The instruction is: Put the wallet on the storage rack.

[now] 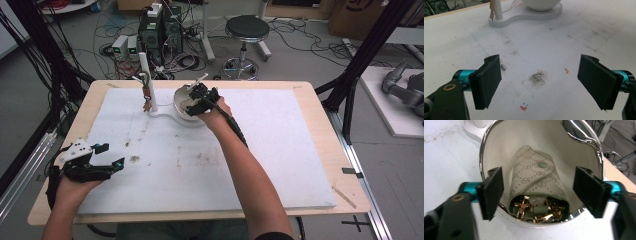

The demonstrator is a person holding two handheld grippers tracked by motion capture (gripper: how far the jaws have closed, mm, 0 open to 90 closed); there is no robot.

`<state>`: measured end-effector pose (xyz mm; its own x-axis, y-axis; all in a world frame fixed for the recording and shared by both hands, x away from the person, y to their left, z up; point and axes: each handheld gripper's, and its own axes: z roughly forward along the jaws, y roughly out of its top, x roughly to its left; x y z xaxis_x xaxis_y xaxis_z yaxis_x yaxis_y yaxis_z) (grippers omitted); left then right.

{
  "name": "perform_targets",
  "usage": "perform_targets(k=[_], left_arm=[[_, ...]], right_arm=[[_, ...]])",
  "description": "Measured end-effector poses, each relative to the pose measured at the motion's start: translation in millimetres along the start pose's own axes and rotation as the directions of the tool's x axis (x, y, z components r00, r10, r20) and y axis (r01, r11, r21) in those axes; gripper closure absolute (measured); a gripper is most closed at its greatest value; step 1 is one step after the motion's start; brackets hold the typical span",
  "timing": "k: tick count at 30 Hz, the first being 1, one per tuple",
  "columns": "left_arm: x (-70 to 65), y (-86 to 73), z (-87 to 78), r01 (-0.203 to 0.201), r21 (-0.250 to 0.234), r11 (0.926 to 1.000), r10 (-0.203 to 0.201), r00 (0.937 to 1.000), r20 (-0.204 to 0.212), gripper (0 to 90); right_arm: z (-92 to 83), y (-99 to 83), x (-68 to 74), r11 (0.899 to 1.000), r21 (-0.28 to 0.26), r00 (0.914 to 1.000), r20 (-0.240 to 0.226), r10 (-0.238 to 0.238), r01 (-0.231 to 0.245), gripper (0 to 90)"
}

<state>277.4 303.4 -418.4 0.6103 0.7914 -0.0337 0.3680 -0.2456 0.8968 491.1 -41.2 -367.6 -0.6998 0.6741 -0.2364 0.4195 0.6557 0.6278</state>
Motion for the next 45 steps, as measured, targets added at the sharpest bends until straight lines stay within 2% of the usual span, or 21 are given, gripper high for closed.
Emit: perform_targets(k=[3,6,9,10,11,17,20,22,25,32,38,45], left_arm=[[-0.9,0.6,1.7,-0.002,-0.001,1.0000,0.002,1.0000,0.006,19.0],[-2.2,1.8,3.2,-0.007,-0.002,1.0000,0.007,0.9999,0.010,19.0],[-4.0,2.6,4.5,-0.005,-0.005,1.0000,0.005,0.9999,0.012,19.1],[-4.1,2.9,4.8,-0.009,-0.003,1.0000,0.009,0.9999,0.014,19.0],[-4.5,3.3,5.4,-0.008,-0.005,1.0000,0.008,0.9998,0.015,19.0],[-6.9,7.1,9.9,-0.009,-0.017,0.9998,0.009,0.9996,0.025,19.1],[-8.3,9.5,13.3,-0.006,-0.024,0.9997,0.006,0.9994,0.033,19.1],[-8.9,11.3,15.8,-0.011,-0.027,0.9996,0.012,0.9991,0.040,19.1],[-10.7,14.1,20.0,-0.012,-0.031,0.9994,0.014,0.9987,0.049,19.0],[-13.5,19.9,30.4,-0.018,-0.041,0.9990,0.021,0.9973,0.071,19.0],[-15.8,22.3,36.2,-0.018,-0.051,0.9985,0.023,0.9964,0.082,19.1],[-16.3,22.3,38.2,-0.016,-0.058,0.9982,0.021,0.9964,0.082,19.1]], right_arm=[[-6.7,-1.6,-3.7,1.000,-0.003,0.9999,-0.002,0.012,-0.012,21.5],[-18.2,-5.7,-9.0,0.999,-0.031,0.9994,-0.017,0.031,-0.032,21.0],[-32.1,-13.0,-15.5,0.997,-0.057,0.9987,-0.027,0.044,-0.045,21.0],[-42.3,-18.6,-19.7,0.996,-0.072,0.9986,-0.019,0.050,-0.051,21.1],[-42.3,-18.6,-19.7,0.996,-0.072,0.9986,-0.019,0.050,-0.051,21.1],[-74.7,-37.6,-28.7,0.993,-0.101,0.9976,-0.032,0.062,-0.065,21.0],[-91.0,-52.9,-32.9,0.984,-0.161,0.9972,-0.039,0.064,-0.070,21.0],[-100.6,-63.9,-36.7,0.981,-0.167,0.9946,-0.047,0.093,-0.100,20.9],[-112.2,-84.6,-42.0,0.972,-0.202,0.9923,-0.055,0.111,-0.120,20.9],[-128.5,-127.7,-49.0,0.963,-0.223,0.9881,-0.059,0.142,-0.152,20.9],[-133.5,-158.7,-50.6,0.953,-0.243,0.9839,-0.062,0.168,-0.178,20.8],[-135.7,-190.8,-47.3,0.932,-0.281,0.9736,-0.080,0.214,-0.228,20.4]])
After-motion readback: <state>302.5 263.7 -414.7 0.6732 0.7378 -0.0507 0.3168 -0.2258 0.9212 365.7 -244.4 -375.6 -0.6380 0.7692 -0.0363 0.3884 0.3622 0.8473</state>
